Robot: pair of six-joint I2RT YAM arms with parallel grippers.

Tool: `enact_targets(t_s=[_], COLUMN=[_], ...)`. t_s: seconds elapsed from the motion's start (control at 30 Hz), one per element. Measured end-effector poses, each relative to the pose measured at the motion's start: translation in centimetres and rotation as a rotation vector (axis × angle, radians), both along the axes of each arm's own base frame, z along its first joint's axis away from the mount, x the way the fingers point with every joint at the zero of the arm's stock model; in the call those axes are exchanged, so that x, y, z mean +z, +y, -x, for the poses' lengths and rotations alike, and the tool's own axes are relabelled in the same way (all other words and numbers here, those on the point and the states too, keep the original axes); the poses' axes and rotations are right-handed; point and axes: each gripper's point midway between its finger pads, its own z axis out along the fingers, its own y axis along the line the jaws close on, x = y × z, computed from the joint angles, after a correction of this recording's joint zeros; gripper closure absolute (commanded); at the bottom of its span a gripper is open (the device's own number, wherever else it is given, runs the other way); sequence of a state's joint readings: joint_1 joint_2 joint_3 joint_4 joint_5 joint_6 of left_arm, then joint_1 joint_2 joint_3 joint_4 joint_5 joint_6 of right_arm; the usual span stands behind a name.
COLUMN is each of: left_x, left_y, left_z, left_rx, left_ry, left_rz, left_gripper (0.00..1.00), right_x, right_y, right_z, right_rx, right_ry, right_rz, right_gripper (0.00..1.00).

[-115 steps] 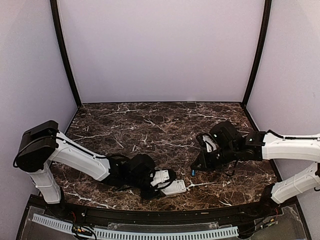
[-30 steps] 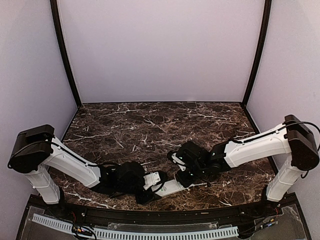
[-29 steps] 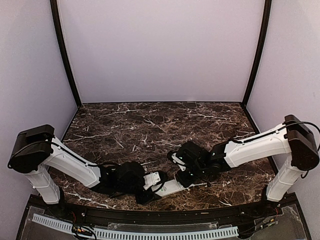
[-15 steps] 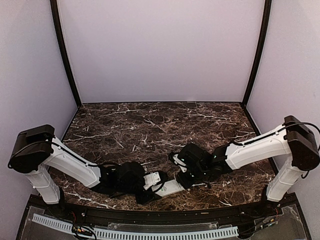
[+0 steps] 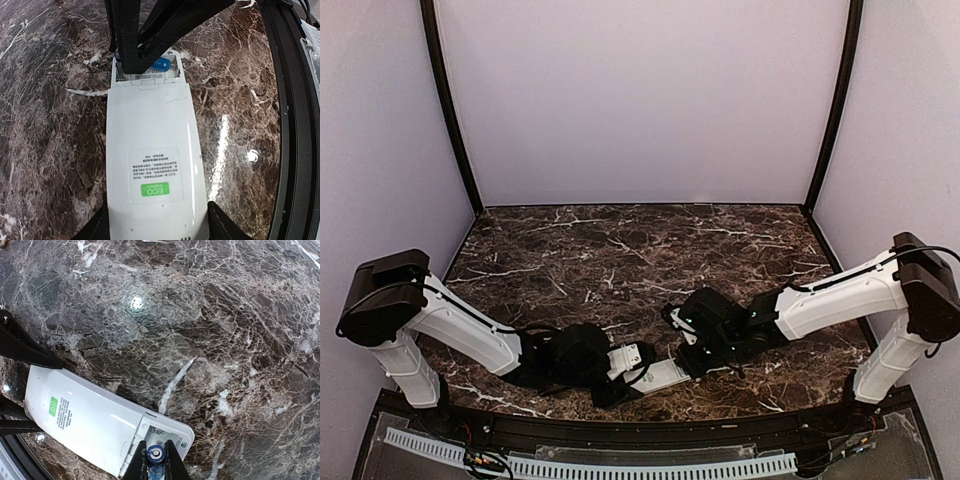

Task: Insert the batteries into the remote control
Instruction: Place the battery in the battery compartment.

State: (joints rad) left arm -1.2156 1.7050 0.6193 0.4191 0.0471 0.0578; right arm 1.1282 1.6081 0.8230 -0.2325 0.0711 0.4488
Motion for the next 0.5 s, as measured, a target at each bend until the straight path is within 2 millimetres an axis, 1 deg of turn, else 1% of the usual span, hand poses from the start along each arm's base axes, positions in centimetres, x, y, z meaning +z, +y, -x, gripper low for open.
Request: enact_targets(t_s=[0.33, 0.5], left_x=[-0.02, -0.02], left_y=[0.00, -0.01], left_z=[0.00, 0.01], left_rx=[-0.001, -0.002], left_ry=[0.000, 0.000], left_rz=[0.000, 0.000], left_gripper=[1.00, 1.00], right_x=[-0.13, 0.00], right_y=[-0.16, -0.13], right_z=[0.22, 0.27], right_rx=[-0.011, -0.010], right_ry=[0.012, 0.016], right_rz=[0.007, 0.011], right_gripper=[0.80, 0.79])
